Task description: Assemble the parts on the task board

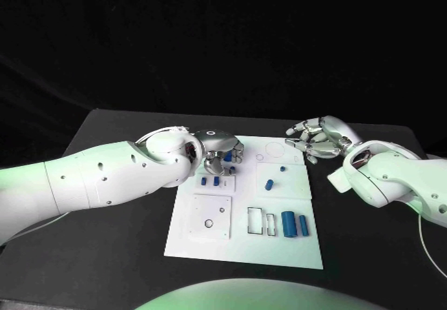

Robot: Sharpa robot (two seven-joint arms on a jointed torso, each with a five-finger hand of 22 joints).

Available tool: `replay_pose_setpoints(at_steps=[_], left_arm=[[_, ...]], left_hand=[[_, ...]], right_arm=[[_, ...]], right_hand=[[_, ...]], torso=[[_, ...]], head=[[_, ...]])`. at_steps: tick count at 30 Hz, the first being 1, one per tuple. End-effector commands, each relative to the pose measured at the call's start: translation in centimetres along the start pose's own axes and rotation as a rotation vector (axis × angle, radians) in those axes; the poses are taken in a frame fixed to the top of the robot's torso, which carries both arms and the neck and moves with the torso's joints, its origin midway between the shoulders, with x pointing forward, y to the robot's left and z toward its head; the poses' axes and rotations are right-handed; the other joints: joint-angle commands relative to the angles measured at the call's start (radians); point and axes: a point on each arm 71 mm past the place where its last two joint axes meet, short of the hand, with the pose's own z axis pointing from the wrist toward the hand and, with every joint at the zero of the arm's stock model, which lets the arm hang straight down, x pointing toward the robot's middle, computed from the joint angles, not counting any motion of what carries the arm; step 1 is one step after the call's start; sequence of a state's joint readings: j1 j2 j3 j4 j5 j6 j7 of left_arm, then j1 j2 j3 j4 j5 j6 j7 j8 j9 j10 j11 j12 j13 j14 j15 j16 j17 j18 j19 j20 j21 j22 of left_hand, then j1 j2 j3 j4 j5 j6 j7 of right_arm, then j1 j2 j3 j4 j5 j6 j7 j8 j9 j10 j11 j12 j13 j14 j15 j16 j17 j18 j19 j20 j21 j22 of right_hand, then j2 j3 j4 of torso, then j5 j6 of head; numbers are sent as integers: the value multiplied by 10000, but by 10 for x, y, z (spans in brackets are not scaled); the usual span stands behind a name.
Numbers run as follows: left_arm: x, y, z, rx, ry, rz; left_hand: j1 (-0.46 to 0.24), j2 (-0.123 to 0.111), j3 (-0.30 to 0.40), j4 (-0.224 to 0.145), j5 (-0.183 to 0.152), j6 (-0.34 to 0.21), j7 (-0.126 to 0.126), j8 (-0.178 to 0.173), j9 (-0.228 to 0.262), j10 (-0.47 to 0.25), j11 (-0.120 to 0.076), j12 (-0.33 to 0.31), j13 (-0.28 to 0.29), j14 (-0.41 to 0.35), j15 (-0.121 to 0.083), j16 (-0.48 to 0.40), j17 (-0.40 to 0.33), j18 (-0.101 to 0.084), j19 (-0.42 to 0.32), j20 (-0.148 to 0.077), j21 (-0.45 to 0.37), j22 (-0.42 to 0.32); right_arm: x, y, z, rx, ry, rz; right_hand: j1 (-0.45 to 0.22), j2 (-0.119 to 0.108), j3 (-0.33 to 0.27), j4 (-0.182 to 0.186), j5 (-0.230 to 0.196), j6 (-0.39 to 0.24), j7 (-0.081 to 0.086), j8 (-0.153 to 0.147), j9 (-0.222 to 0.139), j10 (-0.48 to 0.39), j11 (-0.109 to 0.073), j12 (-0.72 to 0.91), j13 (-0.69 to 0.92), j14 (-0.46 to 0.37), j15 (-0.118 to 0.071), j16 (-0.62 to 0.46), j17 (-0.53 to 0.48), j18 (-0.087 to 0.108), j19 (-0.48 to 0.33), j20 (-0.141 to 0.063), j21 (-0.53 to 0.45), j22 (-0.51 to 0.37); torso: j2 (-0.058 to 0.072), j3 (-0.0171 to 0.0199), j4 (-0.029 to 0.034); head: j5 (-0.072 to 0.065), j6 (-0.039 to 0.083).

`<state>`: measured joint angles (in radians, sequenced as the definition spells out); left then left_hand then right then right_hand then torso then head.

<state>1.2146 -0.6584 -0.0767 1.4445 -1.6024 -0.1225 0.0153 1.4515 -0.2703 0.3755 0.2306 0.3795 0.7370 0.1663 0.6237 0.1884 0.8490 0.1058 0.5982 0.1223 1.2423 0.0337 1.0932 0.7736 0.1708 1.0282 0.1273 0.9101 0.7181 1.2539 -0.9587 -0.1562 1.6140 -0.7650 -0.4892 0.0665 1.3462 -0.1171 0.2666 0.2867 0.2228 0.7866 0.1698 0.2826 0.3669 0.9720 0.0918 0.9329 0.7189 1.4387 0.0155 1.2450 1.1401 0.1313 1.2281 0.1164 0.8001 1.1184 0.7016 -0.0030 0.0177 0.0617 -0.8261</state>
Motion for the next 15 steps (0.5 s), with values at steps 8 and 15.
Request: replay_pose_setpoints(at_steps=[8,15], left_arm=[[5,3,8,-262,641,389],[6,7,12,-460,731,531]], left_hand=[[352,187,178,63,-19,279,-11,-153,-94,195,34,-200,-172,167,0,608,256,-35,327,10,687,731],[474,252,296,40,-12,331,13,-214,-132,272,46,-255,-233,167,8,761,273,-69,396,12,916,973]], right_arm=[[0,2,0,-246,-117,-112],[1,3,0,-253,-79,-107]], right_hand=[[-15,-44,102,-8,87,78,67,167,37,-317,-9,-143,-132,-130,-14,-102,-74,182,-112,12,-189,-63],[-22,-61,110,-5,100,69,68,196,47,-349,-6,-197,-192,-186,-12,-201,-189,206,-181,15,-340,-141]], torso=[[-1,3,12],[-10,2,7]], head=[[27,-9],[12,-28]])
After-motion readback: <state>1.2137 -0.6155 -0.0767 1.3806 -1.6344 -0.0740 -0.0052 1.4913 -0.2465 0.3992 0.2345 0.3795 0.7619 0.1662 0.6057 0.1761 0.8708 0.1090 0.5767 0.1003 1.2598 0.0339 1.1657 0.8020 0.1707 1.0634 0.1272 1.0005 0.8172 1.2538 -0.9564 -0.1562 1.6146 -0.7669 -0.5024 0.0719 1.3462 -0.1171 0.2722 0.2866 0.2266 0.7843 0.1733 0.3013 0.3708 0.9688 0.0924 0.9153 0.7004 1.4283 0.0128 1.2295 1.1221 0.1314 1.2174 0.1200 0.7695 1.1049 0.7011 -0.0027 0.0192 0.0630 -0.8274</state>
